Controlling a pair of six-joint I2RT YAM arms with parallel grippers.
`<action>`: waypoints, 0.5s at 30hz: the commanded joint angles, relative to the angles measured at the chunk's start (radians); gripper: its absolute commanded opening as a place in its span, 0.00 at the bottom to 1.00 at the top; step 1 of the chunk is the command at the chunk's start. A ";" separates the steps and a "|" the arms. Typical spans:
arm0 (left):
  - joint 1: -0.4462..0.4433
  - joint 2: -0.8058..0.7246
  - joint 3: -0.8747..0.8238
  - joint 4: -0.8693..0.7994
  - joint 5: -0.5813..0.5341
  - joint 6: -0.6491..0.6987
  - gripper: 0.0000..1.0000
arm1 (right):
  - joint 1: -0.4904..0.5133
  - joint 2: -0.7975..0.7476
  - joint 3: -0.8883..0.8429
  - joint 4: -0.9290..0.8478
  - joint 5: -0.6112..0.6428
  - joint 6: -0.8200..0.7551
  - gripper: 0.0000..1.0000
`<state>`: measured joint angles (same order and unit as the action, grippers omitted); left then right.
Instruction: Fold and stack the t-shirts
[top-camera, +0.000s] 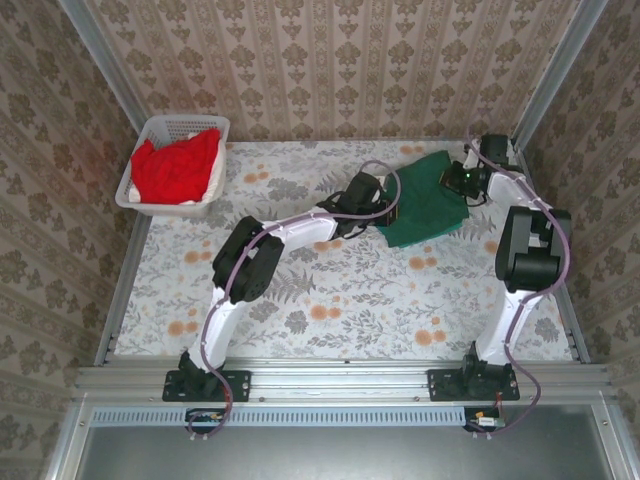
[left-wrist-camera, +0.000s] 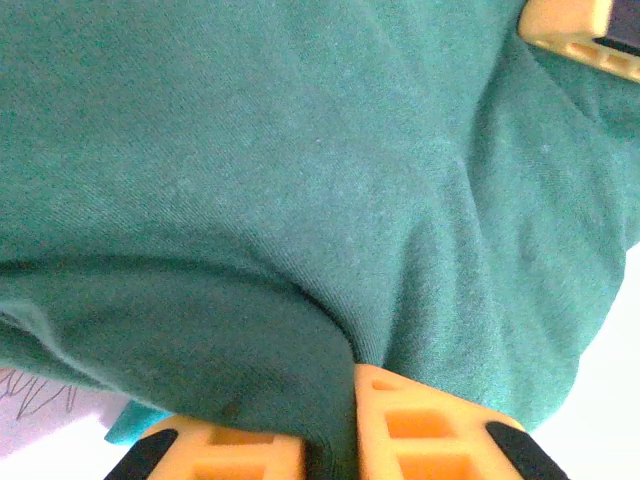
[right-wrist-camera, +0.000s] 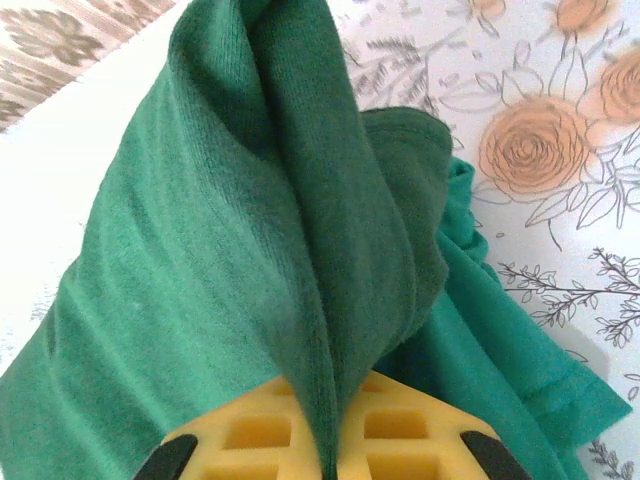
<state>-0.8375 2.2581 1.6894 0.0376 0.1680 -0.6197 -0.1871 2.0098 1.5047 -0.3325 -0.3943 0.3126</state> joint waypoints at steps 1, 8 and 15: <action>-0.005 0.010 -0.003 0.027 0.021 -0.016 0.19 | -0.004 0.051 0.058 -0.006 0.018 -0.014 0.07; -0.008 -0.025 0.000 -0.026 0.010 0.000 0.55 | 0.009 0.006 0.102 -0.141 0.176 -0.036 0.33; 0.029 -0.237 -0.141 -0.072 -0.059 0.057 0.84 | 0.117 -0.225 -0.042 -0.198 0.498 -0.018 0.55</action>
<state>-0.8291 2.1471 1.5726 -0.0078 0.1509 -0.5987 -0.1246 1.8935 1.5070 -0.4721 -0.0677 0.2905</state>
